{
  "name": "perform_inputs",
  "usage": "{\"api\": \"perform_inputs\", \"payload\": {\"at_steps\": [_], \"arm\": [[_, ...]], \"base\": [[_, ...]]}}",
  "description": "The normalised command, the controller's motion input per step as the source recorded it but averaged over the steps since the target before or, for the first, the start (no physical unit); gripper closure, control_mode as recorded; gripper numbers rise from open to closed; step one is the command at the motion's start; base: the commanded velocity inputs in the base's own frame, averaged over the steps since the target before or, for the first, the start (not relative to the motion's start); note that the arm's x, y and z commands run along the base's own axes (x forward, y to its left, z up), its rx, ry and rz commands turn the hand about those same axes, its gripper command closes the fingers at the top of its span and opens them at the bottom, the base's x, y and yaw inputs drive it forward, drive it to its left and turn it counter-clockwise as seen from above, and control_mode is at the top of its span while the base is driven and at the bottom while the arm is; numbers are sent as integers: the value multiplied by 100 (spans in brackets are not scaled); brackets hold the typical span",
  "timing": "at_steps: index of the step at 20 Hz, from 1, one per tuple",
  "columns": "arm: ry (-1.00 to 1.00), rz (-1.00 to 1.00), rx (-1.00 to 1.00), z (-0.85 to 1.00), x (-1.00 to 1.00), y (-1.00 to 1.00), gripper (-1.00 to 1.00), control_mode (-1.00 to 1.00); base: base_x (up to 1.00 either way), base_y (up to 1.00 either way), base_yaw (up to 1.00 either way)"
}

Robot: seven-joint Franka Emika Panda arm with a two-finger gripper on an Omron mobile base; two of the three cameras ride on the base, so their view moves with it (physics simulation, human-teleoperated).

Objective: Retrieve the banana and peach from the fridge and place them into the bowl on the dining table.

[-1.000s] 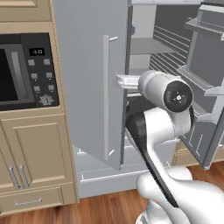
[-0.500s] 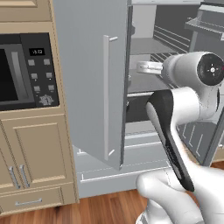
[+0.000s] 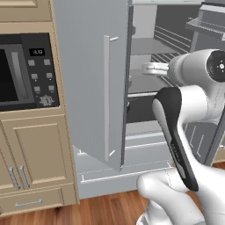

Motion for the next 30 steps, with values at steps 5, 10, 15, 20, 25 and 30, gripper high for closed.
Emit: {"api": "perform_inputs", "payload": {"at_steps": [5,10,15,20,25,30], "arm": [[3,0,2,-2,0,-4,100,-100],[-2,0,19,-1,0,-1,100,-100],[-10,-4,30,0,1,-7,100,-100],[-8,-12,31,0,5,-27,100,-100],[-1,-10,34,-3,9,-38,100,-100],[2,-2,33,0,18,-15,100,-100]], "base": [[0,0,0],[0,0,0],[0,0,0],[0,0,0],[0,0,0],[0,0,0]]}}
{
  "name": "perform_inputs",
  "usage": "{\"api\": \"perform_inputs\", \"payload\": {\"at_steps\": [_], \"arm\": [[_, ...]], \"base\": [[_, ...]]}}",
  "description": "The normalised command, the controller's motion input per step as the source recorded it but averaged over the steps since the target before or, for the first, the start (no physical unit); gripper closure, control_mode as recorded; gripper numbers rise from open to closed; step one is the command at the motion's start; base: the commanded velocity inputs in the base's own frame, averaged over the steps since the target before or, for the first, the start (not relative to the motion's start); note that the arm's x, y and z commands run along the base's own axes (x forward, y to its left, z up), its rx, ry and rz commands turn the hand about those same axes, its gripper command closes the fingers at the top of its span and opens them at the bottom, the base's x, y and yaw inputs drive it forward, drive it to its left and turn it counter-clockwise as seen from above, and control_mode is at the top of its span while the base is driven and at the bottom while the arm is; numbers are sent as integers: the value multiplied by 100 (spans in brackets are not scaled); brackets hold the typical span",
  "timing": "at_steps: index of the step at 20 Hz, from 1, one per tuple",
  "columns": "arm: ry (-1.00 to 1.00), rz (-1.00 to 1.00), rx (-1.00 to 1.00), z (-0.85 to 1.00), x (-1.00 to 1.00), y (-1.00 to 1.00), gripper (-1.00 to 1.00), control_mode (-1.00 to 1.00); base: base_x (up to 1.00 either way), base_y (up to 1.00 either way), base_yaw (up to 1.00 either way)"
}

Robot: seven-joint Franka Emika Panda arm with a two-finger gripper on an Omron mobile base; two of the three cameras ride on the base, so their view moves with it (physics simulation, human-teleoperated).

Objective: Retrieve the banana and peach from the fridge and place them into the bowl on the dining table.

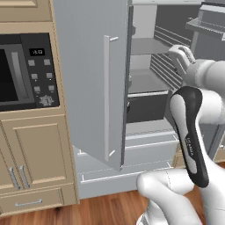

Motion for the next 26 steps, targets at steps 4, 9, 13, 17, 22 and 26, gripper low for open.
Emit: {"api": "perform_inputs", "payload": {"at_steps": [4,9,13,17,22,26], "arm": [[9,0,26,0,13,1,100,-100],[19,7,9,-10,18,26,100,-100],[7,5,20,-26,18,23,100,-100],[-3,1,23,-29,18,4,100,-100],[-19,0,22,-18,9,0,100,-100],[-7,0,13,2,6,10,100,-100]], "base": [[0,0,0],[0,0,0],[0,0,0],[0,0,0],[0,0,0],[0,0,0]]}}
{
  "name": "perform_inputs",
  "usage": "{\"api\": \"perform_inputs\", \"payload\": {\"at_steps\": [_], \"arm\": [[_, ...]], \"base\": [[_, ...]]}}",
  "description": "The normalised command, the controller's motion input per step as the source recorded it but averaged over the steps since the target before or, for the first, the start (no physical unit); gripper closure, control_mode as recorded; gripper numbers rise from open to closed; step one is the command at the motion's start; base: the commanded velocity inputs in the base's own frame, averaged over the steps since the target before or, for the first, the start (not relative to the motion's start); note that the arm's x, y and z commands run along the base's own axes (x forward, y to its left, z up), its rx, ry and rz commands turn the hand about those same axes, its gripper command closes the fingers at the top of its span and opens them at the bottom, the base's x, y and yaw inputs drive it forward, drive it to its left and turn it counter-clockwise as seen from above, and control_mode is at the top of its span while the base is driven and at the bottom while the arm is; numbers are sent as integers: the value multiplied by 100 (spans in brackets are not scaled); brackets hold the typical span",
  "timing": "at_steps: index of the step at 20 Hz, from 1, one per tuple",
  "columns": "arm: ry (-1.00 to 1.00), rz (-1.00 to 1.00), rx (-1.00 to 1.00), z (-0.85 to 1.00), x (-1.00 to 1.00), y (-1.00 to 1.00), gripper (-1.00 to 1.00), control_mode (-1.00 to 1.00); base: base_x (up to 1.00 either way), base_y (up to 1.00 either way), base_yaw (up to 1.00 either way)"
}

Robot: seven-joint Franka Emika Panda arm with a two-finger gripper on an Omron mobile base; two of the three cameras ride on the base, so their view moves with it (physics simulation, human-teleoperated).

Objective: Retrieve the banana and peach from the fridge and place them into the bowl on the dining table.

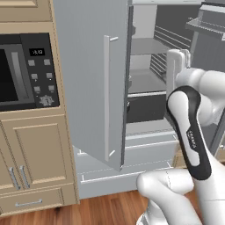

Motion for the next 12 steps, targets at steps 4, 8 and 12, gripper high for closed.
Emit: {"api": "perform_inputs", "payload": {"at_steps": [4,8,12], "arm": [[0,3,7,20,14,31,100,-100],[0,3,3,39,10,30,100,-100],[1,5,2,39,21,8,100,-100]], "base": [[0,0,0],[0,0,0],[0,0,0]]}}
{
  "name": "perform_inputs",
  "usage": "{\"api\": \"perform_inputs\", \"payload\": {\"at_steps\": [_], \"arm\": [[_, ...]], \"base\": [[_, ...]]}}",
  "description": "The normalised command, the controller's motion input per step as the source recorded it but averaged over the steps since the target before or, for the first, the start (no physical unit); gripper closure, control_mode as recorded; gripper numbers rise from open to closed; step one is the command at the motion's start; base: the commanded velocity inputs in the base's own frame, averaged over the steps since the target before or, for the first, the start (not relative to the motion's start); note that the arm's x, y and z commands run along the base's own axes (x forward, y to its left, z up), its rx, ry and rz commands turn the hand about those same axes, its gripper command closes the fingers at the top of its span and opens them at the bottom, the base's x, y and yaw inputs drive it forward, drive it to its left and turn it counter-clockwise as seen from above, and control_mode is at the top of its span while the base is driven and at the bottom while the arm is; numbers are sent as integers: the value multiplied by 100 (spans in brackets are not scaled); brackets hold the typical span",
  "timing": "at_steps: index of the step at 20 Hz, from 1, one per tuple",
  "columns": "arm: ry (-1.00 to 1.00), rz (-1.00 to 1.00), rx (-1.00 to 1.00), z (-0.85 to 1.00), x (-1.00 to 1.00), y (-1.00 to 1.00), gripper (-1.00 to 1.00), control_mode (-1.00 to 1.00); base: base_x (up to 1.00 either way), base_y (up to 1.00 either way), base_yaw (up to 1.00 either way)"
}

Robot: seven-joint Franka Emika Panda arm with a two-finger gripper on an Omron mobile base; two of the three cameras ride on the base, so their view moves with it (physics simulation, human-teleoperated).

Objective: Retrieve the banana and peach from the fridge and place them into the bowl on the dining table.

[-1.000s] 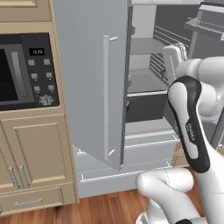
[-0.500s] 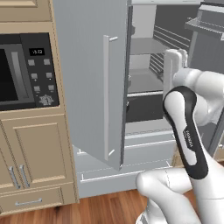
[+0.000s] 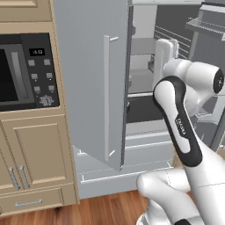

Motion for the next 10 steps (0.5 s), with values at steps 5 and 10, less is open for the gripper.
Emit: {"api": "perform_inputs", "payload": {"at_steps": [5,10], "arm": [[5,10,6,5,24,-1,100,-100],[3,8,5,-12,2,-16,100,-100]], "base": [[0,0,0],[0,0,0]]}}
